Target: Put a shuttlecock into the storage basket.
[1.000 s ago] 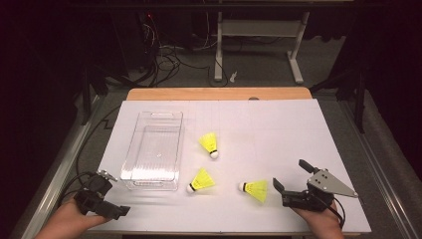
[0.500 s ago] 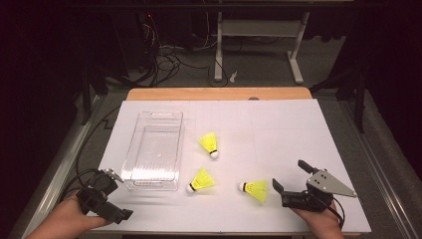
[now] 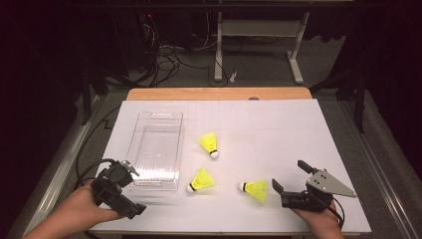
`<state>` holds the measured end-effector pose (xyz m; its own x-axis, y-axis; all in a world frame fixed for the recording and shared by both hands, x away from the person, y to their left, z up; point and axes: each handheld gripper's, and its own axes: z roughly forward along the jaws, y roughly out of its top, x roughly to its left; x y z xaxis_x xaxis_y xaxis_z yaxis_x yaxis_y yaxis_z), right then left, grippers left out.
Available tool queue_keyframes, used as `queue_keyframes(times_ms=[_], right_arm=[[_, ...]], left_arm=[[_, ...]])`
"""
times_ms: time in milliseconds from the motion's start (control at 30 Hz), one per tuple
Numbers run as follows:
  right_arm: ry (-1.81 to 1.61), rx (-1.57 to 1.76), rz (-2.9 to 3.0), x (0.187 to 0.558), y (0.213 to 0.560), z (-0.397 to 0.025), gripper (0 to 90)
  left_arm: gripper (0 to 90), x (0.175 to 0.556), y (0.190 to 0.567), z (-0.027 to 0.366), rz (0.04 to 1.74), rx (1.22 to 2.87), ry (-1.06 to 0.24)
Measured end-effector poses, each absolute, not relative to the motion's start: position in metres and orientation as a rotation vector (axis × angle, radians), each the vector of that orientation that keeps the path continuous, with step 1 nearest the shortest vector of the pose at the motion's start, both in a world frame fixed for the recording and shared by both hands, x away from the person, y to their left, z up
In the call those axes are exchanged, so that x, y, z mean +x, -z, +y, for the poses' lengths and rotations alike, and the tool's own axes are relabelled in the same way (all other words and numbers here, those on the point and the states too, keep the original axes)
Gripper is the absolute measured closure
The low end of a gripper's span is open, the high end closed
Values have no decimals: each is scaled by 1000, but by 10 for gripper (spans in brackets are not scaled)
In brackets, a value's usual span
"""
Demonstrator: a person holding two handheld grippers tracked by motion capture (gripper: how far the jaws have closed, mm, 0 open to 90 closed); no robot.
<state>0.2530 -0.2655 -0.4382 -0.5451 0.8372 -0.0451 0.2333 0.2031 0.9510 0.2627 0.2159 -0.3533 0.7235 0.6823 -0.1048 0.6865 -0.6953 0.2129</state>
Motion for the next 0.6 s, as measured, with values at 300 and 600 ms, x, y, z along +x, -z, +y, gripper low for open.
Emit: queue_keyframes(times_ms=[300,600], right_arm=[[-1361,994,1902,253,438,-266,0],[-1362,993,1903,252,438,-265,0]], left_arm=[[8,270,353,183,1004,2715,47],[7,276,357,148,914,2744,67]])
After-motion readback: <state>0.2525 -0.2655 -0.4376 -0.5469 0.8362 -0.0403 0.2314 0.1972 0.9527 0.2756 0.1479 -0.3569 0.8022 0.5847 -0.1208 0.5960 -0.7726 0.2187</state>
